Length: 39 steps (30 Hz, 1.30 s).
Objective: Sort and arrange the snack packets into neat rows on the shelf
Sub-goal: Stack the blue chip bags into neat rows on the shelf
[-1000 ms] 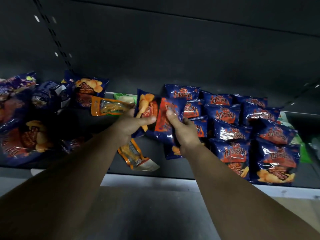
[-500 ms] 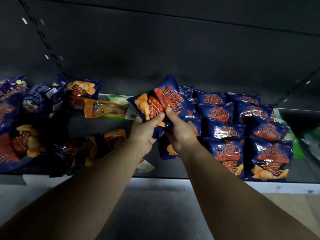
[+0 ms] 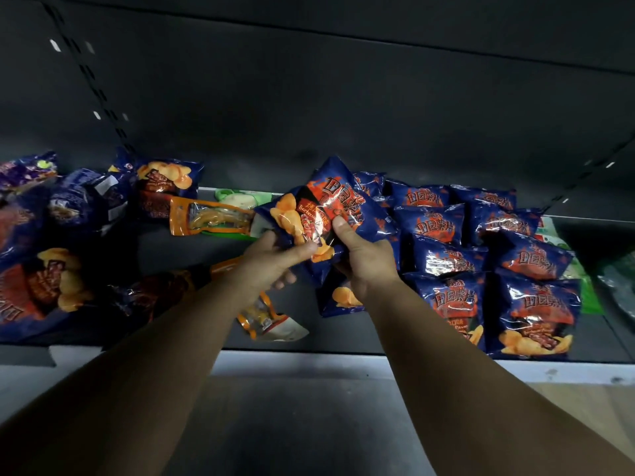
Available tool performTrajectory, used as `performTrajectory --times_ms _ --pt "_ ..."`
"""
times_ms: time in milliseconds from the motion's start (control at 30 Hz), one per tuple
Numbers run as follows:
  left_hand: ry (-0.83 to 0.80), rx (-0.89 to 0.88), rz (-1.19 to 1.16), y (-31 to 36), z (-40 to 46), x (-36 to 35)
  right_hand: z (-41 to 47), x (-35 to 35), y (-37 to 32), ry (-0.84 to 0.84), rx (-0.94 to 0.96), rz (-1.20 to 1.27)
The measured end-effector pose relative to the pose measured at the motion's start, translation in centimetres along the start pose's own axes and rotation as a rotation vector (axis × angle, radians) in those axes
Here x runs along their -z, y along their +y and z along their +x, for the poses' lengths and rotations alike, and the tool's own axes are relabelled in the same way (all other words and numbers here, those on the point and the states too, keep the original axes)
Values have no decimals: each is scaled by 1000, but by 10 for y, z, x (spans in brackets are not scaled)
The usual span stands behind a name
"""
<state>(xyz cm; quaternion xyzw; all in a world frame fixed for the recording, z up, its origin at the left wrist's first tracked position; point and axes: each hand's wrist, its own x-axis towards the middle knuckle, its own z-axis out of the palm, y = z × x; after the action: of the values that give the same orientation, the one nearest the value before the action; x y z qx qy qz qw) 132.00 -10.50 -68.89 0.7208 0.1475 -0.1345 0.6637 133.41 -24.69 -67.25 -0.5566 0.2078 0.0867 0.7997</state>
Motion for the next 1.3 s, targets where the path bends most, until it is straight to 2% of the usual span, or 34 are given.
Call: performTrajectory --times_ms 67,133,167,300,367,467,600,733,867,933,1000,1233,1300 --pt "5 85 -192 9 -1 18 2 3 -2 -65 36 -55" --pt "53 65 -317 18 5 34 1 4 1 -121 30 -123" --pt "45 29 -296 23 6 39 0 4 2 -142 21 -147" --pt "-75 -57 75 28 5 47 -1 5 4 -205 -8 -199" --pt "-157 -55 100 23 4 48 1 8 3 -247 13 -272" --pt "-198 1 23 13 6 48 0 10 4 -279 28 -311" --pt "-134 -8 -83 2 11 30 -4 12 5 -171 54 -275" --pt "-85 -37 -156 -7 15 3 -10 25 1 58 189 -518" --pt "-243 79 -29 -17 16 -19 -26 45 6 213 164 -811" --pt "-334 139 117 -28 17 -23 -31 55 13 224 90 -985" --pt "-356 160 213 -39 19 -26 -32 60 19 223 24 -1070" --pt "-209 124 293 -65 23 -50 -29 56 32 270 -56 -1204" --pt "-213 132 308 -65 23 -53 -26 57 34 263 -86 -1240"
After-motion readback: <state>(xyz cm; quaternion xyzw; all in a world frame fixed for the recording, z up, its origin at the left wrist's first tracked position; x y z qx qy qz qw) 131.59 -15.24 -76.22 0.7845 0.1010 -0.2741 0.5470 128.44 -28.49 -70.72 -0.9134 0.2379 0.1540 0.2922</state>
